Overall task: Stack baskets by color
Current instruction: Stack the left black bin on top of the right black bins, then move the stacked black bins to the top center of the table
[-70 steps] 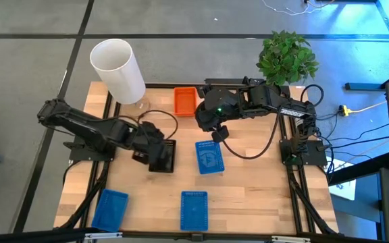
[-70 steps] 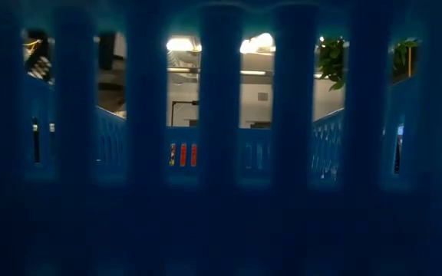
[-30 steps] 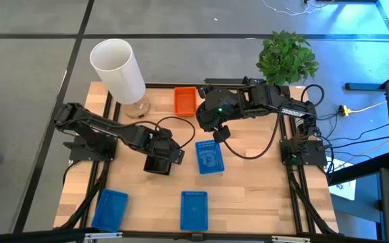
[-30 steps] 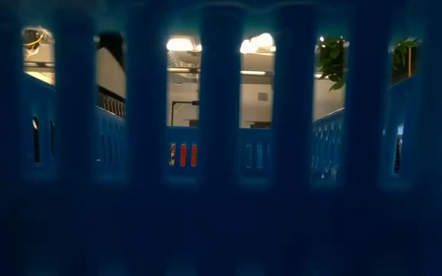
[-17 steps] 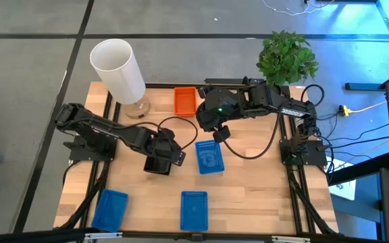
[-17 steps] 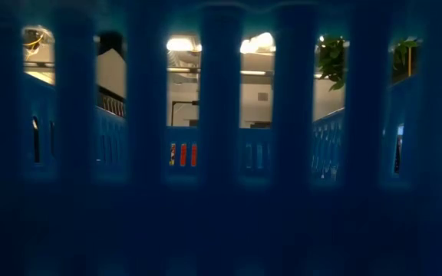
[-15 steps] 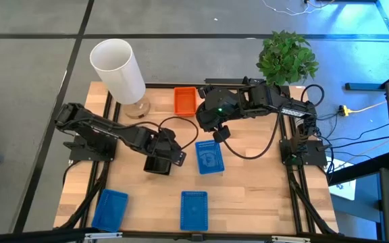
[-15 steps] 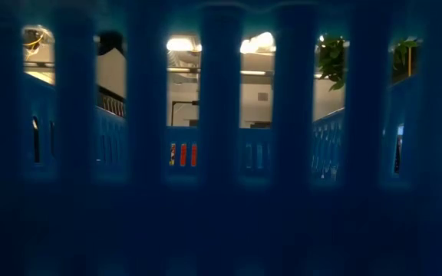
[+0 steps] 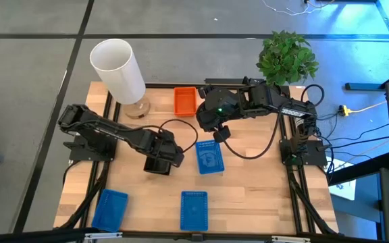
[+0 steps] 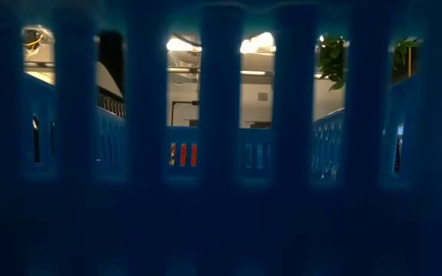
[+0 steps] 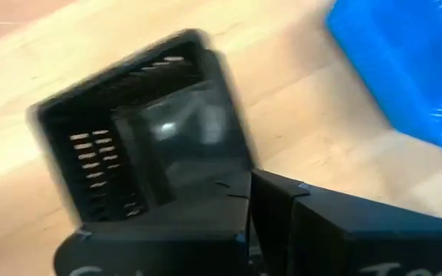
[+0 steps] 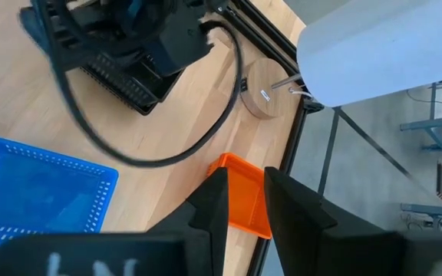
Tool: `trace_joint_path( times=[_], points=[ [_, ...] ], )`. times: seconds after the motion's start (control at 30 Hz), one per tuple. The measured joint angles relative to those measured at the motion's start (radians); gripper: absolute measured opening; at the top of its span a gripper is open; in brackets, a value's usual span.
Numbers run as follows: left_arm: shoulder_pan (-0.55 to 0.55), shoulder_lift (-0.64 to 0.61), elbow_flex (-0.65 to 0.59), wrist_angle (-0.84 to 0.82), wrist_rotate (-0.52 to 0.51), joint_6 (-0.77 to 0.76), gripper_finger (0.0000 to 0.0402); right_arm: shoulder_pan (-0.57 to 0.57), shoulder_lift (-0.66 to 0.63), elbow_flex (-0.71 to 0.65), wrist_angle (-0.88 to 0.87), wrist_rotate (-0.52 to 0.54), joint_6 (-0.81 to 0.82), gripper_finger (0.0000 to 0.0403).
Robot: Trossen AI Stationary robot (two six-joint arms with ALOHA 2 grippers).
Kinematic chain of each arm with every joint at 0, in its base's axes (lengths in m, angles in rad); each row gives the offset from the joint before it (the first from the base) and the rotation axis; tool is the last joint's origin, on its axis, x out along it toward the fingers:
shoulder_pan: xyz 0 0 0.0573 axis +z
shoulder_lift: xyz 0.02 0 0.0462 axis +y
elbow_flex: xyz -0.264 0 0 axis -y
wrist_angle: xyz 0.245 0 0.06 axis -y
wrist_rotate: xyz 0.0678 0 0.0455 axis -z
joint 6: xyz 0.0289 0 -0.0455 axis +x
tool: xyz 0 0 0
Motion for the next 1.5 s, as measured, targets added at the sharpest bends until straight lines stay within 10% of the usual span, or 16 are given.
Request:
trace_joint_path(
  times=[0.4, 1.1, 1.5],
  points=[
    [0.008, 0.033, 0.000, 0.019, -0.014, 0.009, 0.0000, 0.000, 0.000, 0.000, -0.021, 0.001, 0.000, 0.0087],
    [-0.044, -0.342, 0.086, -0.277, -0.118, 0.218, 0.0000, -0.013, 0.003, -0.007, -0.053, -0.088, 0.311, 0.0089],
    [-0.043, -0.411, 0.085, -0.368, -0.086, 0.389, 0.0000, -0.014, 0.068, -0.006, 0.067, -0.093, 0.366, 0.0172]
  ],
)
